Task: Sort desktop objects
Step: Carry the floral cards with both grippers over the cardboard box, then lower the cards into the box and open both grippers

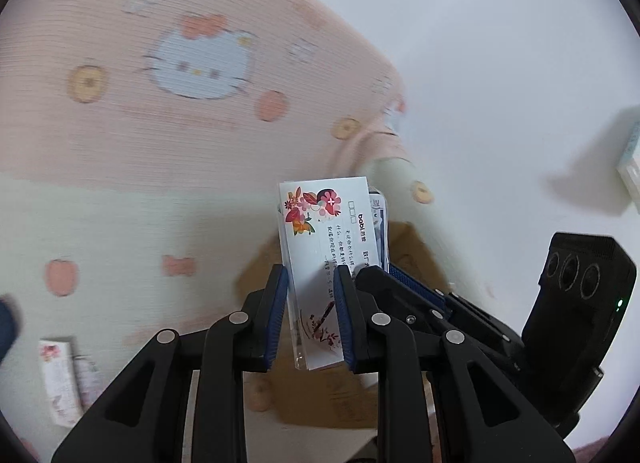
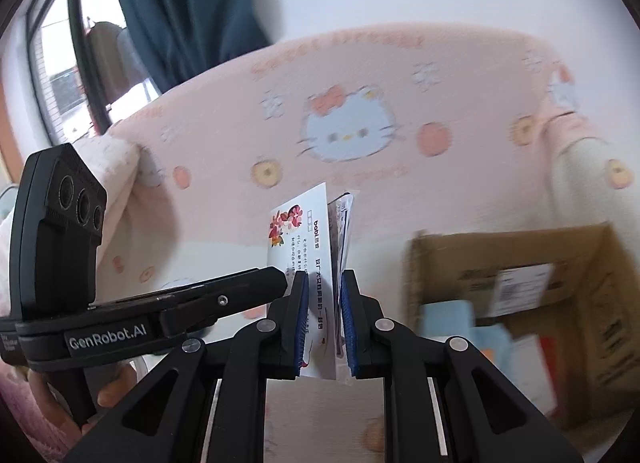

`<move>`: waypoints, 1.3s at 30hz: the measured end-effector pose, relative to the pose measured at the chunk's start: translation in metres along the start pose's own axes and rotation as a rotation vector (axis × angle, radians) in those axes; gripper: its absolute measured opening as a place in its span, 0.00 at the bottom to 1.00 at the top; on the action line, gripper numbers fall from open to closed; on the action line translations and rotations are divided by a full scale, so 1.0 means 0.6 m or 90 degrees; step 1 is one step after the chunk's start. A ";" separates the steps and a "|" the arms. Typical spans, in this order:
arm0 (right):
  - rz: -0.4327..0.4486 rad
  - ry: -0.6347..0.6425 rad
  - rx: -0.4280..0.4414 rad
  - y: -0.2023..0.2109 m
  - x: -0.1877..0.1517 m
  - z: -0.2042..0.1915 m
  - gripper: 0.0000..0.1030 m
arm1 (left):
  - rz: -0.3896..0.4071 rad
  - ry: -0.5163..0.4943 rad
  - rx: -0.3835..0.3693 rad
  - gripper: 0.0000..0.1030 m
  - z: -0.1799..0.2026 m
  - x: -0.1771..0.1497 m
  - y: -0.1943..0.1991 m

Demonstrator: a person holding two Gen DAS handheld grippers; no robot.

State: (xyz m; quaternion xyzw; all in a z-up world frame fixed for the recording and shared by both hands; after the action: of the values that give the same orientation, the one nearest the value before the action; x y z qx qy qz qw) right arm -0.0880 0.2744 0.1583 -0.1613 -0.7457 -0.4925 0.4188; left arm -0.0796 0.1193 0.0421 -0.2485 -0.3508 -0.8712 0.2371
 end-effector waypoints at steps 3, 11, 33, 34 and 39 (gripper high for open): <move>0.012 -0.020 -0.033 0.026 0.001 0.044 0.10 | -0.009 -0.018 -0.017 0.23 0.038 0.001 -0.035; -0.001 -0.077 -0.125 0.075 -0.012 0.179 0.10 | -0.106 -0.062 -0.074 0.23 0.141 -0.018 -0.163; -0.168 -0.199 -0.246 0.019 -0.083 0.390 0.04 | -0.345 0.008 -0.084 0.11 0.171 -0.064 -0.387; -0.173 -0.198 -0.240 0.019 -0.085 0.392 0.04 | -0.344 0.013 -0.082 0.11 0.166 -0.061 -0.388; -0.189 -0.195 -0.238 0.020 -0.093 0.393 0.04 | -0.334 0.042 -0.063 0.25 0.136 -0.046 -0.396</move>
State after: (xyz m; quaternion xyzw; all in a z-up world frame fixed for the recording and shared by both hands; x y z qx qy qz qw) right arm -0.1566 0.4942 0.0828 -0.1974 -0.7122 -0.6470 0.1876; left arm -0.1761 0.3377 -0.0403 -0.1318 -0.3524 -0.9265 0.0017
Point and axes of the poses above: each gripper's, at about its wrist camera, not at the fingertips, and y roughly against the way its jaws point, z to its right, x to its top, the point moved 1 cm from there along -y, roughly the way its jaws point, and after that the axes turned 4 degrees about -x, right-handed, at the moved point
